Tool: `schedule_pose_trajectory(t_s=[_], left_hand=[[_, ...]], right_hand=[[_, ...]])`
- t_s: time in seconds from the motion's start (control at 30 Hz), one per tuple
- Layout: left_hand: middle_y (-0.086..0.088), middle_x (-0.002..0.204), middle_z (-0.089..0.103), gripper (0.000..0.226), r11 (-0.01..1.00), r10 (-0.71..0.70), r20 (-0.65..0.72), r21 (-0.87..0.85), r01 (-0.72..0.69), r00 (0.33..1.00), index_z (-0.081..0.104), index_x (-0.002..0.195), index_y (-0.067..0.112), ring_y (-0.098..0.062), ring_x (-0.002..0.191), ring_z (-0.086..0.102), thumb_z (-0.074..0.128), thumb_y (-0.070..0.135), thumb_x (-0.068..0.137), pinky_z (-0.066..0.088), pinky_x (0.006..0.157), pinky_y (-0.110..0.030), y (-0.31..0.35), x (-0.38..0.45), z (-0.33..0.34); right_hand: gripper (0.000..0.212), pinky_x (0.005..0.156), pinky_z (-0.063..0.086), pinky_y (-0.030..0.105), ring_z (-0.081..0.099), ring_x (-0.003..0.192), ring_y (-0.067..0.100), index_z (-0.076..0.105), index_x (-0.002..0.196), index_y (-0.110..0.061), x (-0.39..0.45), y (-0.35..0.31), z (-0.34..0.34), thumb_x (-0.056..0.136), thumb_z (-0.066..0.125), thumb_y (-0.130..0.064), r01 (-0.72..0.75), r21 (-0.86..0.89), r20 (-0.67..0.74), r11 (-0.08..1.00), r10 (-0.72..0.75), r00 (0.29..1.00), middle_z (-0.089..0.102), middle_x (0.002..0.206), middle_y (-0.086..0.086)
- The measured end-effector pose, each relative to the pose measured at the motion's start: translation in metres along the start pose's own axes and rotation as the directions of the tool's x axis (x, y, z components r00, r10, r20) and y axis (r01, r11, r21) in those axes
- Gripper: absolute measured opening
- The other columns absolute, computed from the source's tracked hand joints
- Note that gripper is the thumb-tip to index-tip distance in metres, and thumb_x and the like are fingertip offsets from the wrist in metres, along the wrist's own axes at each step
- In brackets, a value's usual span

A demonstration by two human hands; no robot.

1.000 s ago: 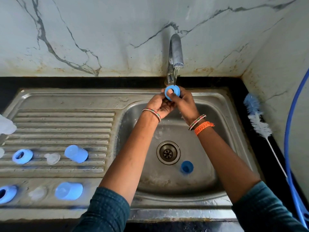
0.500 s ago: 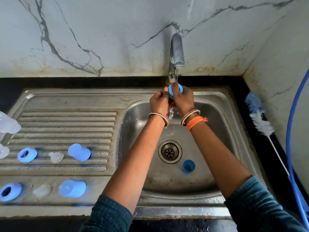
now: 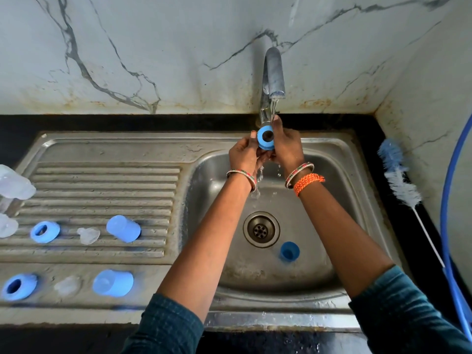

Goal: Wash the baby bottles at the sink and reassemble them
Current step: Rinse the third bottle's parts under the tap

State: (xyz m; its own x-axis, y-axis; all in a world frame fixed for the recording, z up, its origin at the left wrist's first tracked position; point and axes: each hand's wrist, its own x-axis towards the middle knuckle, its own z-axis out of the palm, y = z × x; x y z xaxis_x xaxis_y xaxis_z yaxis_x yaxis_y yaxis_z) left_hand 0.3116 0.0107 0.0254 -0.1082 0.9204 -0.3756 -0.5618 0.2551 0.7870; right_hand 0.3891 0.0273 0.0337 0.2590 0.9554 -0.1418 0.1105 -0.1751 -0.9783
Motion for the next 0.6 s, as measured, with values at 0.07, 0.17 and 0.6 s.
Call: schedule_pose_trajectory(t_s=[0.07,0.17,0.6], left_hand=[[-0.011,0.081,0.061,0.018,0.996,-0.075,-0.002,-0.051,0.074,0.997,0.058,0.084,0.007,-0.018,0.072,0.06,0.048,0.011,0.098,0.056,0.06,-0.027,0.005,0.004,-0.002],[-0.009,0.065,0.057,0.028,0.941,-0.257,0.016,-0.225,0.254,0.966,0.05,0.076,0.006,-0.012,0.053,0.055,0.04,0.013,0.101,0.051,0.045,-0.02,0.014,0.008,-0.002],[-0.003,0.066,0.062,0.017,0.988,-0.138,0.177,-0.045,0.148,0.974,0.059,0.086,0.007,-0.009,0.052,0.055,0.048,0.014,0.097,0.043,0.046,-0.016,0.014,0.014,-0.003]], right_hand=[[0.044,0.054,0.04,0.024,0.052,0.056,0.012,0.058,0.063,-0.017,-0.001,0.002,-0.002,0.097,0.047,-0.044,0.207,-0.175,0.095,0.962,-0.193,0.977,0.057,0.06,0.002],[0.032,0.07,0.049,0.034,0.064,0.082,0.023,0.071,0.094,-0.016,-0.004,0.013,-0.009,0.096,0.05,-0.039,0.444,-0.57,0.296,0.691,-0.331,0.896,0.071,0.09,0.009],[0.043,0.092,0.051,0.041,0.058,0.113,0.028,0.046,0.128,0.001,-0.018,0.025,-0.017,0.086,0.057,0.005,0.548,-0.335,0.317,0.766,-0.456,0.832,0.057,0.126,0.017]])
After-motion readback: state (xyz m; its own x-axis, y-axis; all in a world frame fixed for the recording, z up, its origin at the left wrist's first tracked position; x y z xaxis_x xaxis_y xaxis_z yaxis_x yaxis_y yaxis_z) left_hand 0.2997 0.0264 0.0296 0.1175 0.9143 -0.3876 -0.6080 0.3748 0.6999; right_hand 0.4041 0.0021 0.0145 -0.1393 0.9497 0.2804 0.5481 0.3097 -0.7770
